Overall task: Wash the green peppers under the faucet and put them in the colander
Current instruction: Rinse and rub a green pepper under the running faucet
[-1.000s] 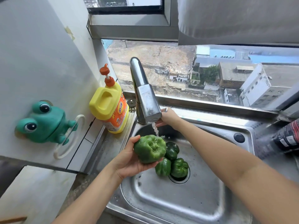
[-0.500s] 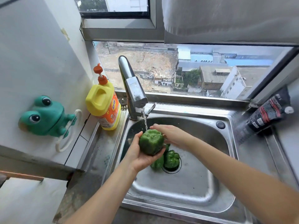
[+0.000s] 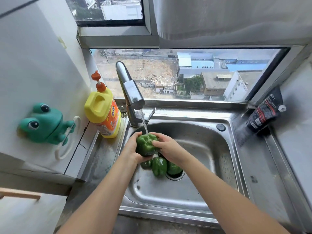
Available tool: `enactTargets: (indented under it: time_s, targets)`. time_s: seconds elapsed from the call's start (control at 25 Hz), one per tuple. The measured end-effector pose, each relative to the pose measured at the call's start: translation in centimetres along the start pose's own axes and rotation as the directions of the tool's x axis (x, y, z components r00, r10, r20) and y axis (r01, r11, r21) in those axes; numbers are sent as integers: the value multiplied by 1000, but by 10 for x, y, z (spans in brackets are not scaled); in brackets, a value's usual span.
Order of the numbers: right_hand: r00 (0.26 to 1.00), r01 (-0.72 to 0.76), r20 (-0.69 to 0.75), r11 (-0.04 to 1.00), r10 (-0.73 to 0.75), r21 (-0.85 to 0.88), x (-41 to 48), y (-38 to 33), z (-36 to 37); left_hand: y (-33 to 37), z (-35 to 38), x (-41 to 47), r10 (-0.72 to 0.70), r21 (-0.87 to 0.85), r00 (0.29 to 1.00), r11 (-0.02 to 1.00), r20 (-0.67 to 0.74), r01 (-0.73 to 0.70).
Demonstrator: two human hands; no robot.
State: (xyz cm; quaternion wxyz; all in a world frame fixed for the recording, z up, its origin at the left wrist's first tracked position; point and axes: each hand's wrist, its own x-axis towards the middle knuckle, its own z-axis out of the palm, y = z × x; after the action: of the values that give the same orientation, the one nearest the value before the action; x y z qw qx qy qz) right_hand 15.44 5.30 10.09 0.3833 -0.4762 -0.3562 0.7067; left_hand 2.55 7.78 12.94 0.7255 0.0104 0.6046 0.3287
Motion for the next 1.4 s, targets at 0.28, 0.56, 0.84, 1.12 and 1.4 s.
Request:
enactTargets:
  time_s: [0.28,0.56,0.84,1.12,1.4]
  targets:
    - [991,-14,-127,923,-38,-385,0,-32,7,-1,11,-9,21,-2,1000,1000,1,-21]
    - [893,-82,-425,874,-149,-479,9,-21,31,-18,26,7,91,-87,996,992,-2,-91]
    - [993,13,-118,998,-20,-62,10,-28,21,1,18,10,113,-160,993,981,17,-108]
    - [908,63,-393,973,-148,-221,19,-24,31,-7,25,2,191,-128,982,974,2,-189]
    - [986,-25,160,925,-38,380,3,-37,-2,19,19,-15,146,111,982,981,122,-160]
